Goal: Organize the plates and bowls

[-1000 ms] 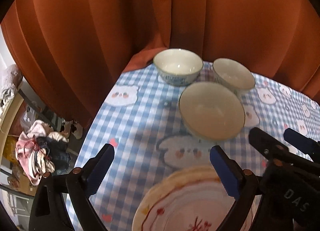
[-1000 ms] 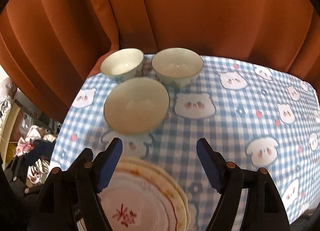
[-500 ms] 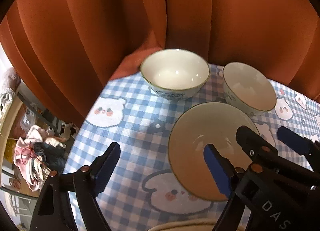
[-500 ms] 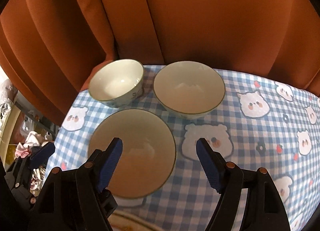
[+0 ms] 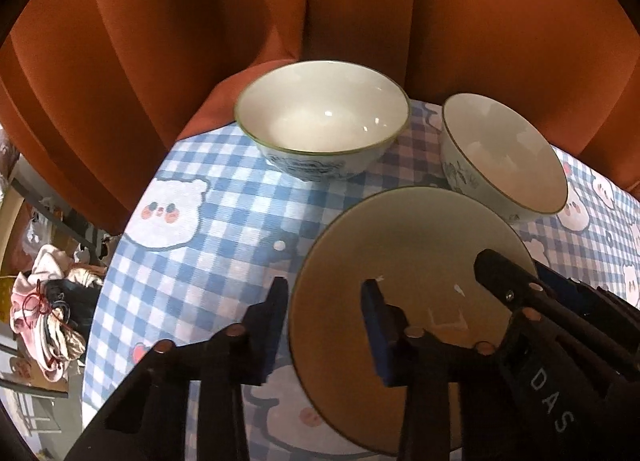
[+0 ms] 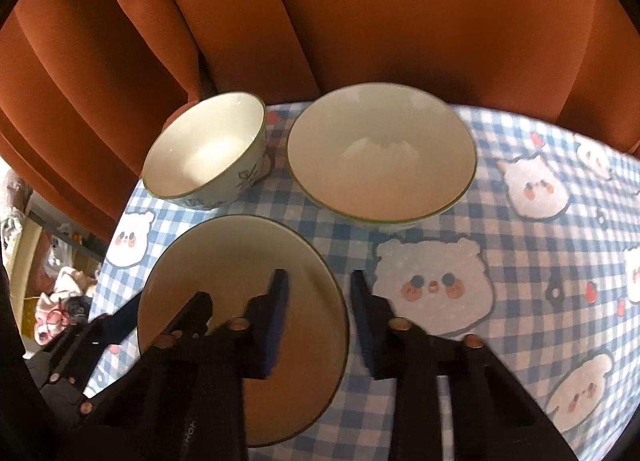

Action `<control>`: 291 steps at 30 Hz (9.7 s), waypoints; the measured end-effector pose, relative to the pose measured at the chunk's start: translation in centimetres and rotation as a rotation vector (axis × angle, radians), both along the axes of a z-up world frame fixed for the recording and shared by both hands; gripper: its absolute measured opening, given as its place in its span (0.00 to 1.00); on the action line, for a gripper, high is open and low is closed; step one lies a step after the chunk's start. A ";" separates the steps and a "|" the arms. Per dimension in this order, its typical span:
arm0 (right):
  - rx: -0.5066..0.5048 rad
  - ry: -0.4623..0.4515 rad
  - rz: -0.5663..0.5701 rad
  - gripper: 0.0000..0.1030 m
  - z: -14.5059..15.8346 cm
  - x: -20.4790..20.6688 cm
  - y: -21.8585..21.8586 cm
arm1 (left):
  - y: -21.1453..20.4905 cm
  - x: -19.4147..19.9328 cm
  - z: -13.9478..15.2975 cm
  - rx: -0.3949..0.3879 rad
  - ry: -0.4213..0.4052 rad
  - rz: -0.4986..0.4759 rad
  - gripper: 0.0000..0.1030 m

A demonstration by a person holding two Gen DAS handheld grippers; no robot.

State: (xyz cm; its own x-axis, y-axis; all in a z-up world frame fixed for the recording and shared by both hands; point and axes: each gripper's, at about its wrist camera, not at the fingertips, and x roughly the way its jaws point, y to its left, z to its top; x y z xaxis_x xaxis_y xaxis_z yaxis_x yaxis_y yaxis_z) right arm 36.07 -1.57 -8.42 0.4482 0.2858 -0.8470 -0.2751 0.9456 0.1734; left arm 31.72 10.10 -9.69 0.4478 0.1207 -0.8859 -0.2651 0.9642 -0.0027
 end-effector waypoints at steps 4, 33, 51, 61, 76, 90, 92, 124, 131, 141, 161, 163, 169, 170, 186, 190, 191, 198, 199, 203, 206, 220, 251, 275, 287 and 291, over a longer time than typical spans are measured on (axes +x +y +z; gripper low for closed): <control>-0.017 -0.006 -0.005 0.20 -0.2 0.0 0.0 | -0.4 0.0 0.0 0.019 0.004 0.005 0.33; -0.054 -0.119 -0.144 0.20 7.8 -9.7 -5.4 | -6.0 -7.7 8.0 0.001 -0.125 -0.163 0.33; -0.074 -0.094 -0.265 0.20 7.7 -19.5 -13.9 | -14.4 -14.9 7.7 -0.009 -0.087 -0.286 0.33; -0.083 -0.045 -0.220 0.20 5.5 -21.1 -17.6 | -17.9 -17.2 4.8 -0.021 -0.011 -0.236 0.33; -0.085 0.042 -0.141 0.20 0.8 -21.4 -21.7 | -21.9 -18.4 0.7 -0.014 0.087 -0.183 0.33; -0.081 0.067 -0.099 0.20 -0.4 -21.1 -22.4 | -22.8 -18.8 0.3 0.009 0.085 -0.159 0.35; -0.077 0.067 -0.100 0.20 -0.5 -21.2 -22.5 | -23.0 -19.0 0.4 0.015 0.081 -0.165 0.37; -0.113 -0.107 -0.197 0.67 5.0 -25.0 -15.3 | -13.8 -22.0 5.5 -0.007 -0.102 -0.214 0.74; -0.116 -0.113 -0.189 0.67 5.2 -25.1 -9.4 | -8.3 -21.9 5.3 -0.003 -0.097 -0.200 0.74; -0.080 -0.136 -0.155 0.67 5.3 -22.5 -1.7 | -1.0 -18.7 5.7 0.022 -0.141 -0.182 0.67; -0.028 -0.172 -0.037 0.70 6.6 -6.7 3.7 | 3.3 -4.2 6.0 0.100 -0.147 0.011 0.66; -0.013 -0.171 -0.032 0.70 6.6 -4.9 3.9 | 3.6 -2.6 6.0 0.109 -0.149 0.025 0.64; -0.002 -0.183 -0.013 0.67 6.3 0.5 5.2 | 4.9 1.8 5.4 0.109 -0.142 0.093 0.61; -0.002 -0.183 -0.008 0.64 6.2 1.5 5.5 | 5.3 2.5 5.1 0.100 -0.136 0.103 0.59; -0.001 -0.135 0.013 0.46 3.0 10.1 8.2 | 6.6 8.6 2.2 0.107 -0.091 0.124 0.45; 0.012 -0.106 0.012 0.42 2.1 11.0 8.5 | 6.6 9.4 1.7 0.112 -0.075 0.131 0.41; 0.009 -0.101 0.014 0.40 1.8 11.2 8.6 | 6.7 9.6 1.4 0.107 -0.067 0.133 0.38; -0.010 -0.067 0.026 0.19 0.2 12.2 9.3 | 7.0 10.2 0.2 0.064 -0.038 0.127 0.22; -0.009 -0.075 0.025 0.19 0.1 12.2 9.3 | 6.9 10.2 0.3 0.065 -0.043 0.126 0.22; -0.014 -0.079 0.025 0.19 0.3 12.1 9.5 | 6.9 10.2 0.4 0.064 -0.048 0.121 0.22; -0.019 -0.080 0.029 0.19 0.2 11.9 9.4 | 6.7 10.0 0.4 0.068 -0.048 0.118 0.22; -0.025 -0.085 0.025 0.19 1.6 9.3 9.4 | 6.9 7.5 2.4 0.053 -0.066 0.114 0.22; -0.031 -0.222 -0.171 0.19 12.1 -11.0 2.8 | 1.9 -8.9 11.5 0.039 -0.220 -0.109 0.22; -0.045 -0.208 -0.316 0.19 11.0 -23.8 -8.8 | -9.0 -18.3 10.3 -0.007 -0.198 -0.233 0.22; -0.069 -0.193 -0.300 0.19 9.7 -25.4 -15.3 | -15.6 -19.8 8.6 -0.020 -0.148 -0.234 0.22; -0.073 -0.172 -0.289 0.19 8.9 -25.0 -17.0 | -17.4 -19.6 7.8 -0.013 -0.132 -0.228 0.22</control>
